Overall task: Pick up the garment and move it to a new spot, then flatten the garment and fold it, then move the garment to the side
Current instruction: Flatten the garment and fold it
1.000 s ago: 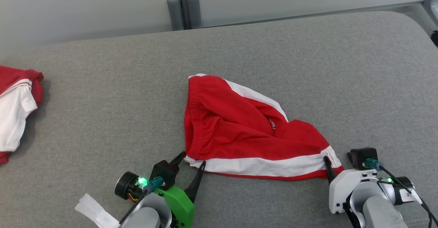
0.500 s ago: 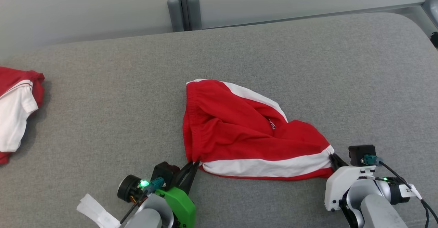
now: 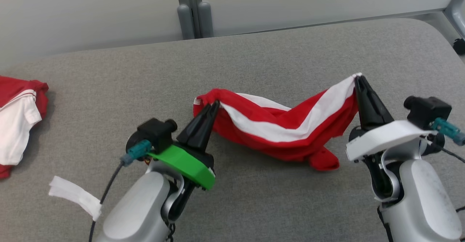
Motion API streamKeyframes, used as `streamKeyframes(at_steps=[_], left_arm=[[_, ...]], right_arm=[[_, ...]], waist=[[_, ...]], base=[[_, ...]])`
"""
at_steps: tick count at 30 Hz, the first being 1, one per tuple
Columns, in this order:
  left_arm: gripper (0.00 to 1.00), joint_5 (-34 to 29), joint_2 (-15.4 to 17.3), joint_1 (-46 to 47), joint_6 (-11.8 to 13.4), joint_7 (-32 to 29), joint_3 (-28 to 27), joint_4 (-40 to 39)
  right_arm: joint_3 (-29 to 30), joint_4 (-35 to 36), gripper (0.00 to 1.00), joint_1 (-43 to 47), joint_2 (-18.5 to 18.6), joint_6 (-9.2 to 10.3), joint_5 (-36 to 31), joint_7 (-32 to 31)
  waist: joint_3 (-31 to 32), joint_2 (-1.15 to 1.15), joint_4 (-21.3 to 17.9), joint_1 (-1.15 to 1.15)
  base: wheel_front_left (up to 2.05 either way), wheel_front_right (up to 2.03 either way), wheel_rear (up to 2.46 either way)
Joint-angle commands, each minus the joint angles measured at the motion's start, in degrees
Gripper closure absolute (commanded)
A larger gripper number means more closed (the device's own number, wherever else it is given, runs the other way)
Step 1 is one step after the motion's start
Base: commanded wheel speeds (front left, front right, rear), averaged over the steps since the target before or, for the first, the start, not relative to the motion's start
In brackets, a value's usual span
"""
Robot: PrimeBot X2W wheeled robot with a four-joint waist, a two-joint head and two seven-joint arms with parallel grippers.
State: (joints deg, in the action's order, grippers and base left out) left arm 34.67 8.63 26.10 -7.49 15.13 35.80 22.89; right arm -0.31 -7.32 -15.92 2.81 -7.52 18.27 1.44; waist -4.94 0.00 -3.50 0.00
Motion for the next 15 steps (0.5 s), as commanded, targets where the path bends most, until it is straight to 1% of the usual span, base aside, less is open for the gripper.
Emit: streamKeyframes(at_steps=[1,4,7,8,10,11,13,15], left_arm=[[1.0,2.08,0.53,2.0,0.06,-0.25,-0.09,-0.84],[1.0,7.89,0.77,5.86,0.06,-1.59,-1.06,-2.63],[1.0,14.1,1.01,10.04,0.06,-3.71,-3.56,-2.56],[1.0,15.63,1.52,12.01,0.06,-4.58,-4.9,-1.54],[1.0,19.33,0.92,15.16,0.53,-5.49,-8.21,1.49],[1.0,20.82,0.49,17.28,1.1,-5.43,-10.19,3.39],[1.0,22.83,-0.08,21.62,2.29,-4.1,-13.81,6.82],[1.0,23.56,-0.54,26.03,3.2,-2.29,-16.78,9.39]], right_arm=[[-0.31,1.71,1.0,-1.57,0.14,0.06,2.18,-1.02],[-2.3,4.18,1.0,-5.65,0.13,0.06,5.34,-4.68],[-4.46,2.18,1.0,-12.03,0.19,0.06,8.77,-7.15],[-4.75,-0.01,1.0,-14.89,0.23,0.06,10.89,-7.5],[-5.77,-4.88,1.0,-21.05,0.15,0.04,8.89,-6.68],[-5.7,-8.51,1.0,-24.23,0.09,0.04,10.04,-5.82],[-4.3,-15.67,1.0,-30.57,0.33,0.05,14.03,-2.85],[-3.87,-22.68,1.0,-37.88,0.09,0.02,15.41,1.3]], waist=[[-0.08,0.0,-0.45,0.0],[-0.84,0.0,-1.54,0.0],[-2.32,0.0,-3.02,0.0],[-3.12,0.0,-3.7,0.0],[-4.29,0.0,-4.71,0.0],[-4.88,0.0,-5.17,0.0],[-6.08,0.0,-5.9,0.0],[-7.54,0.0,-6.5,0.0]], base=[[0.0,0.0,0.0],[0.0,0.0,0.0],[0.0,0.0,0.0],[0.0,0.0,0.0],[0.0,0.0,0.0],[0.0,0.0,0.0],[0.0,0.0,0.0],[0.0,0.0,0.0]])
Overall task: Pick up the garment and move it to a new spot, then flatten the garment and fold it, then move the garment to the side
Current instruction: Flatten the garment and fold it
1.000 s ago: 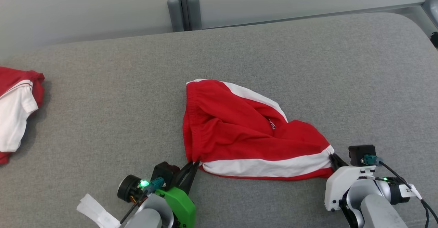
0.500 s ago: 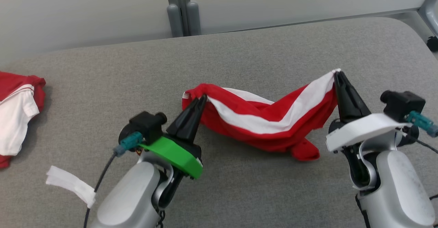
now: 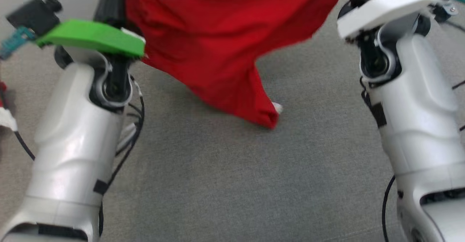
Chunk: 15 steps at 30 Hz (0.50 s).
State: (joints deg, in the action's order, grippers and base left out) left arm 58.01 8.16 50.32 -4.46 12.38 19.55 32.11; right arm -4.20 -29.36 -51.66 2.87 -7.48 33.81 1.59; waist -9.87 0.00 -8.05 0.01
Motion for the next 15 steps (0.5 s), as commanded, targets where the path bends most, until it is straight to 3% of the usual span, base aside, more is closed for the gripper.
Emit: streamKeyframes(at_steps=[1,5,7,9,15], left_arm=[[1.0,0.08,-0.45,3.87,0.37,1.18,-1.52,1.04],[1.0,-1.96,-2.49,12.7,-0.08,2.83,-6.63,0.98],[1.0,-4.32,-3.62,16.17,-0.99,2.97,-11.57,-3.4],[1.0,-6.45,-4.76,16.47,-1.91,2.81,-13.79,-7.53],[1.0,-7.48,-5.13,8.94,-3.03,2.75,-6.97,-12.25]], right_arm=[[0.41,-3.58,1.0,-5.54,-0.03,-0.02,0.36,3.46],[1.58,-11.6,1.0,-19.45,0.13,0.0,3.94,12.32],[2.78,-11.0,1.0,-24.88,0.14,0.0,4.48,13.49],[5.82,-6.12,1.0,-27.28,0.25,0.05,2.43,13.62],[3.1,-0.5,1.0,-18.82,0.02,0.0,-3.04,13.6]], waist=[[-3.38,0.0,-2.11,-0.01],[-6.85,0.0,-1.91,-0.01],[-8.9,0.0,-1.59,-0.01],[-10.99,0.0,-1.11,-0.01],[-14.15,0.0,0.84,-0.01]], base=[[0.0,0.0,0.0],[0.0,0.0,0.0],[0.0,0.0,0.0],[0.0,0.0,0.0],[0.0,0.0,0.0]])
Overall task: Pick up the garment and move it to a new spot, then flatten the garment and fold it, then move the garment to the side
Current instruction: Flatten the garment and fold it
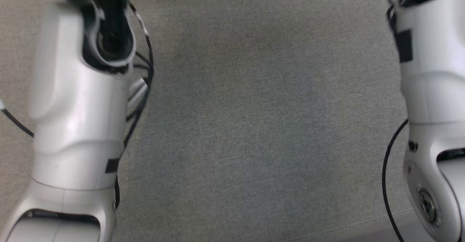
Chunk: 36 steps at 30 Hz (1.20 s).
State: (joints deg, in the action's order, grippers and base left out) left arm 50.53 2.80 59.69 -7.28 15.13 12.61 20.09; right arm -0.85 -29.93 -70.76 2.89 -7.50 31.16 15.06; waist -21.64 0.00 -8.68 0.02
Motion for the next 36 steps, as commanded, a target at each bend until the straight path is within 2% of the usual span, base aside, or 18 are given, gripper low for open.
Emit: streamKeyframes(at_steps=[1,8,12,14,18,25,36], left_arm=[[1.0,-0.15,0.25,-2.19,-0.23,0.01,1.24,-0.4],[1.0,-0.15,0.15,-14.31,-0.28,0.01,9.14,0.06],[1.0,0.08,2.31,-21.33,-0.24,0.01,14.83,1.74],[1.0,1.14,3.15,-24.43,-0.22,0.01,16.51,1.98],[1.0,2.49,5.18,-30.59,-0.23,0.0,18.71,2.63],[1.0,4.27,9.42,-38.25,-0.23,0.02,22.95,6.44],[1.0,6.72,14.17,-46.48,-0.24,-3.35,25.72,11.01]], right_arm=[[-1.14,-0.13,1.0,2.25,0.04,0.02,-1.08,0.15],[-5.36,-4.54,1.0,15.02,0.15,0.02,-2.35,-0.89],[-7.93,-2.85,1.0,22.17,0.18,0.02,-2.7,-6.22],[-9.4,-0.26,1.0,25.79,1.34,0.02,-3.11,-9.89],[-10.45,5.95,1.0,34.05,4.74,0.02,-4.64,-18.09],[-10.57,19.16,1.0,50.69,10.77,0.02,-6.95,-37.71],[-10.36,39.18,1.0,73.31,17.1,0.02,-1.13,-64.21]], waist=[[-2.54,0.0,1.75,-0.02],[-0.16,0.0,3.0,-0.02],[2.79,0.0,2.74,-0.02],[4.27,0.0,2.54,-0.02],[7.02,0.0,2.28,-0.02],[11.63,0.0,2.5,-0.02],[16.39,0.0,2.3,-0.02]], base=[[0.0,0.0,0.0],[0.0,0.0,0.0],[0.0,0.0,0.0],[0.0,0.0,0.0],[0.0,0.0,0.0],[0.0,0.0,0.0],[0.0,0.0,0.0]])
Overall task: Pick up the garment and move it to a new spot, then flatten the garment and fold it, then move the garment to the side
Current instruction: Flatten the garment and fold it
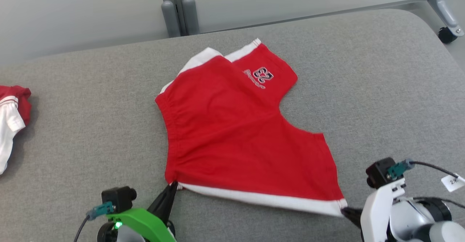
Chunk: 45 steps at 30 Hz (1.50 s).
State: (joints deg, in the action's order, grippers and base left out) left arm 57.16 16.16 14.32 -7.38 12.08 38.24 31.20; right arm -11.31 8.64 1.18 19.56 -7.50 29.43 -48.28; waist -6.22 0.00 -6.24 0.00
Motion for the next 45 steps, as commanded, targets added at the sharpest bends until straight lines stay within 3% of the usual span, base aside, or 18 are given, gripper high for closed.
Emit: streamKeyframes(at_steps=[1,6,12,17,22,26,33,39,45], left_arm=[[1.0,0.28,1.37,-1.8,-0.11,-1.04,0.29,-0.27],[1.0,2.6,4.64,-7.26,2.47,-6.53,1.13,-3.91],[1.0,5.99,8.64,-14.0,7.26,-11.51,0.19,-15.37],[1.0,5.63,9.62,-13.83,8.54,-12.66,0.19,-24.61],[1.0,4.53,6.88,-8.89,7.97,-14.22,1.59,-26.97],[1.0,5.18,3.15,-3.51,7.17,-14.81,1.65,-24.81],[1.0,3.73,-3.35,8.24,6.98,-12.62,-0.25,-14.98],[1.0,2.38,-7.29,16.35,8.64,-9.34,-2.41,-6.27],[1.0,2.25,-10.05,21.77,8.52,-7.26,-3.35,-0.28]], right_arm=[[0.4,1.87,1.0,2.83,0.89,0.02,0.99,-2.7],[3.95,8.18,1.0,10.14,1.83,0.02,1.75,-10.29],[9.07,13.16,1.0,12.67,-1.08,0.02,-0.12,-9.25],[10.12,13.41,1.0,9.28,-2.66,0.02,-1.29,-6.7],[10.29,9.95,1.0,0.35,-3.16,0.02,-4.18,-3.66],[10.73,2.84,1.0,-8.91,-3.36,0.02,-8.4,-0.75],[9.17,-11.1,1.0,-23.8,-4.44,0.02,-15.81,5.07],[9.93,-21.89,1.0,-34.65,-6.69,0.03,-21.91,12.82],[10.94,-31.63,1.0,-42.97,-8.47,0.04,-28.6,20.72]], waist=[[1.13,0.0,-0.17,0.0],[2.02,0.0,0.37,0.0],[2.27,0.0,2.69,0.0],[2.01,0.0,5.65,0.0],[0.9,0.0,7.99,0.0],[-0.63,0.0,9.81,0.0],[-4.87,0.0,12.19,0.0],[-8.79,0.0,12.34,0.0],[-12.25,0.0,12.9,0.0]], base=[[0.0,0.0,0.0],[0.0,0.0,0.0],[0.0,0.0,0.0],[0.0,0.0,0.0],[0.0,0.0,0.0],[0.0,0.0,0.0],[0.0,0.0,0.0],[0.0,0.0,0.0],[0.0,0.0,0.0]])
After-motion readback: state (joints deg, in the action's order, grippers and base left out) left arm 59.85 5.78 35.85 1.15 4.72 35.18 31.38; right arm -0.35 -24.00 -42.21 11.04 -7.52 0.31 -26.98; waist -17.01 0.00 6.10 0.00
